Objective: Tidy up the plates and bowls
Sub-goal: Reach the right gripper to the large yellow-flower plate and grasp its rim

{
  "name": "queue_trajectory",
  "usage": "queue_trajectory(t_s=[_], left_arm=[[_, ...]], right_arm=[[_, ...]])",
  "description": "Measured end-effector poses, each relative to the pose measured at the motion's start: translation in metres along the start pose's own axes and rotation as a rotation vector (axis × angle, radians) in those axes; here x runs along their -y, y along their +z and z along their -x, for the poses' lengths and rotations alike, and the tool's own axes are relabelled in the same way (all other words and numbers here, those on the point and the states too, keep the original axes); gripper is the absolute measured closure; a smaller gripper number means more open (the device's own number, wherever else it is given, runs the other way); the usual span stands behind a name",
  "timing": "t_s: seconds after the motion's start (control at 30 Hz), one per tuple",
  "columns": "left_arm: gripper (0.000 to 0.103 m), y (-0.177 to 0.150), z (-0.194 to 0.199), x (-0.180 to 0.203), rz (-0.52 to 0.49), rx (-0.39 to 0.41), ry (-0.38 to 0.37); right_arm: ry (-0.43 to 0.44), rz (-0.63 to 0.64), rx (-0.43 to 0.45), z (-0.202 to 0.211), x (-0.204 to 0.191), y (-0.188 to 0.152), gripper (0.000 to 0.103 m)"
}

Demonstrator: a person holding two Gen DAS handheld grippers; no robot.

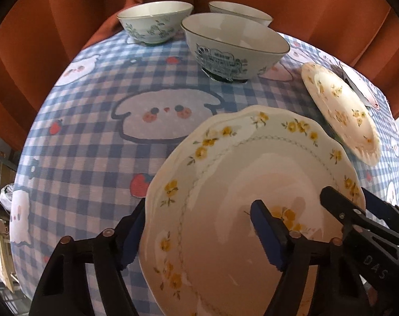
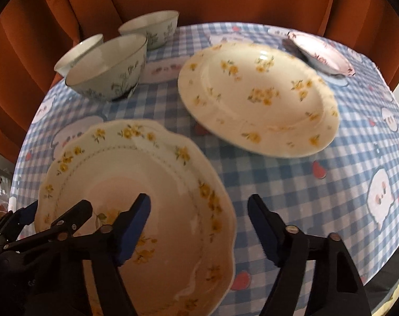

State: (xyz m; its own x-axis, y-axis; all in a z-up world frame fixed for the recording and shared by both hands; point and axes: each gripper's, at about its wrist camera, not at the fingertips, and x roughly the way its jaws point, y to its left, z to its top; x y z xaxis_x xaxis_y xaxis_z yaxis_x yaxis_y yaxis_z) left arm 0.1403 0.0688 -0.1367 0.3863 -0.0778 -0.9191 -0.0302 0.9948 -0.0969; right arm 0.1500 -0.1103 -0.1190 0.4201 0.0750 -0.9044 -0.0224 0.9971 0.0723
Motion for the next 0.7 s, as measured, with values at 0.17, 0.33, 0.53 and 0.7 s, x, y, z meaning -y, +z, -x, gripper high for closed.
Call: queue_trajectory(t_s=[0.17, 0.33, 0.53, 0.7], left_arm=[[0.027, 0.002, -0.004, -0.001, 0.005, -0.024, -0.019], [0.027, 0.003, -0.005, 0.0, -0.005, -0.015, -0.023], [0.027, 0.006, -0.006, 0.0, -0.026, -0.019, -0.027], [0.027, 0.001, -0.002, 0.004, -0.015, -0.057, -0.027]], right_arm=[[-0.017, 0.011, -0.049, -0.008, -0.008, 0.0, 0.037], [-0.032, 0.01, -0.069, -0.014, -0.009, 0.0, 0.038], [-0.038, 0.009, -0.069, -0.015, -0.009, -0.001, 0.038], [-0.039, 0.016, -0.087, -0.014, -0.007, -0.003, 0.038]])
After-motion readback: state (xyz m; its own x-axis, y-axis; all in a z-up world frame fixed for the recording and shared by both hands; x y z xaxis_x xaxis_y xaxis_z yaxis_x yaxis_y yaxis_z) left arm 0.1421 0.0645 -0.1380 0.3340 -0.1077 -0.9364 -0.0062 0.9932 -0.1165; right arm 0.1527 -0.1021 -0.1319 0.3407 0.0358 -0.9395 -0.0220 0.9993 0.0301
